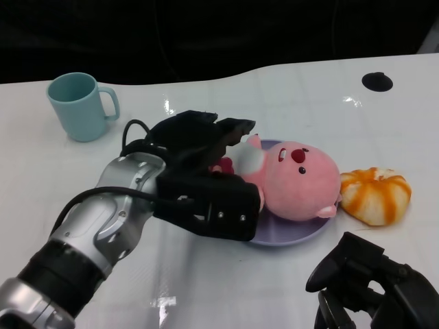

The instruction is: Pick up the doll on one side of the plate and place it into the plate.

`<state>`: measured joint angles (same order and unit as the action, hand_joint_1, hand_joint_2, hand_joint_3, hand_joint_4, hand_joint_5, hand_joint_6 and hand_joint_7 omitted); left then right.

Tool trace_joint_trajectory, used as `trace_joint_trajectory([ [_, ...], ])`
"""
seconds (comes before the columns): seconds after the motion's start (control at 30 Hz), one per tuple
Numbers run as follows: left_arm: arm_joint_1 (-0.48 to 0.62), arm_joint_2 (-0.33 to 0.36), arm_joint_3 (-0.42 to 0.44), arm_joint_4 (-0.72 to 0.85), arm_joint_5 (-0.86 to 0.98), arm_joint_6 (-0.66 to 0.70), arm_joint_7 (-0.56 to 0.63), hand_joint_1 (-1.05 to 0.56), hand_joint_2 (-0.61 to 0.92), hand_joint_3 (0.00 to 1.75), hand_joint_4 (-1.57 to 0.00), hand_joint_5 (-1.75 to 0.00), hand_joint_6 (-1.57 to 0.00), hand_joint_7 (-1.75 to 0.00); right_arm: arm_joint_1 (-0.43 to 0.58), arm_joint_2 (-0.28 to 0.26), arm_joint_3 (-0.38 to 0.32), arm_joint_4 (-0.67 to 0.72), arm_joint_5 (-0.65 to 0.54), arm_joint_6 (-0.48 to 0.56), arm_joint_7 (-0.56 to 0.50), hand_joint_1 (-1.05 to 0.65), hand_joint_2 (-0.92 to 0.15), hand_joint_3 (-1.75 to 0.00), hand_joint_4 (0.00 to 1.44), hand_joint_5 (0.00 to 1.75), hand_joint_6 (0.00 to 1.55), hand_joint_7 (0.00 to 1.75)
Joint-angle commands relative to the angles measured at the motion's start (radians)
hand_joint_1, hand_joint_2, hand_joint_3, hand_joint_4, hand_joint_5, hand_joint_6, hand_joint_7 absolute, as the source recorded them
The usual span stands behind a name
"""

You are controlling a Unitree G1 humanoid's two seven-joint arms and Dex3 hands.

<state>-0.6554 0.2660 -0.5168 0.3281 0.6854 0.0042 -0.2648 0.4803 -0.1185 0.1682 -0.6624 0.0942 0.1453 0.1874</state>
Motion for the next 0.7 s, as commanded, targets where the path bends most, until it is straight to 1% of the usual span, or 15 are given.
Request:
trace_joint_trajectory([
  [0.03,0.05,0.045,0.05,-0.073,-0.059,-0.015,-0.05,-0.94,0.92,0.47,0.0,-0.07,-0.07,0.0,-0.004,-0.003,0.0,-0.004,0.005,0.006,-0.004,-0.25,-0.59,-1.13,0.61,1.75,0.5,1.53],
  [0.13,0.111,0.07,0.104,-0.141,-0.135,-0.043,-0.072,-0.92,0.92,0.47,-0.01,-0.08,-0.08,-0.01,-0.006,-0.002,0.002,-0.003,0.003,0.008,-0.005,-0.26,-0.59,-1.12,0.61,1.75,0.5,1.53],
  [0.2,0.16,0.078,0.149,-0.188,-0.203,-0.053,-0.087,-0.87,0.92,0.45,-0.04,-0.11,-0.11,-0.02,-0.007,-0.002,0.003,-0.002,0.001,0.006,-0.005,-0.26,-0.59,-1.11,0.61,1.75,0.5,1.53],
  [0.23,0.187,0.076,0.177,-0.21,-0.247,-0.06,-0.092,-0.86,0.92,0.44,-0.05,-0.12,-0.11,-0.02,-0.008,-0.003,0.003,0.0,0.0,0.002,-0.005,-0.27,-0.59,-1.11,0.61,1.75,0.5,1.53],
  [0.3,0.216,0.074,0.204,-0.234,-0.294,-0.066,-0.097,-0.81,0.92,0.4,-0.09,-0.16,-0.15,-0.04,-0.008,-0.003,0.003,0.003,-0.001,-0.001,-0.004,-0.26,-0.6,-1.11,0.62,1.75,0.5,1.53],
  [0.33,0.255,0.065,0.244,-0.254,-0.365,-0.087,-0.1,-0.81,0.92,0.4,-0.09,-0.17,-0.16,-0.04,-0.009,-0.003,0.005,0.002,-0.002,0.001,-0.005,-0.26,-0.6,-1.11,0.62,1.75,0.5,1.53],
  [0.37,0.282,0.059,0.272,-0.267,-0.415,-0.101,-0.103,-0.72,0.92,0.34,-0.13,-0.35,-0.23,-0.05,-0.009,-0.003,0.006,0.001,-0.003,0.003,-0.005,-0.26,-0.6,-1.11,0.62,1.75,0.5,1.53],
  [0.4,0.317,0.052,0.305,-0.28,-0.478,-0.131,-0.107,-0.69,0.92,0.31,-0.09,-0.5,-0.26,-0.05,-0.01,-0.003,0.007,0.002,-0.003,0.002,-0.005,-0.26,-0.6,-1.11,0.62,1.75,0.5,1.53],
  [0.47,0.381,0.046,0.35,-0.312,-0.562,-0.167,-0.112,-0.56,0.92,0.25,-0.13,-0.77,-0.39,-0.08,-0.011,-0.004,0.008,0.002,-0.003,0.002,-0.004,-0.25,-0.6,-1.11,0.62,1.75,0.5,1.53],
  [0.53,0.439,0.043,0.383,-0.355,-0.632,-0.162,-0.124,-0.51,0.92,0.23,-0.16,-0.85,-0.45,-0.1,-0.01,-0.003,0.009,0.0,-0.002,0.004,-0.005,-0.25,-0.6,-1.11,0.62,1.75,0.5,1.53],
  [0.57,0.466,0.039,0.399,-0.377,-0.671,-0.152,-0.131,-0.45,0.92,0.22,-0.21,-0.89,-0.5,-0.12,-0.01,-0.002,0.009,0.0,-0.001,0.004,-0.005,-0.25,-0.6,-1.11,0.61,1.75,0.5,1.53],
  [0.63,0.522,0.032,0.429,-0.429,-0.736,-0.13,-0.136,-0.4,0.92,0.21,-0.3,-0.89,-0.57,-0.14,-0.011,-0.003,0.01,0.003,-0.003,0.002,-0.006,-0.26,-0.6,-1.1,0.61,1.75,0.5,1.53],
  [0.67,0.554,0.029,0.444,-0.458,-0.761,-0.121,-0.133,-0.35,0.92,0.21,-0.38,-0.91,-0.62,-0.16,-0.011,-0.002,0.011,0.002,-0.004,0.004,-0.007,-0.26,-0.6,-1.1,0.62,1.75,0.5,1.53],
  [0.7,0.575,0.028,0.453,-0.479,-0.776,-0.112,-0.131,-0.32,0.92,0.22,-0.43,-0.92,-0.65,-0.17,-0.011,-0.002,0.011,0.001,-0.004,0.005,-0.008,-0.26,-0.6,-1.1,0.62,1.75,0.5,1.53],
])
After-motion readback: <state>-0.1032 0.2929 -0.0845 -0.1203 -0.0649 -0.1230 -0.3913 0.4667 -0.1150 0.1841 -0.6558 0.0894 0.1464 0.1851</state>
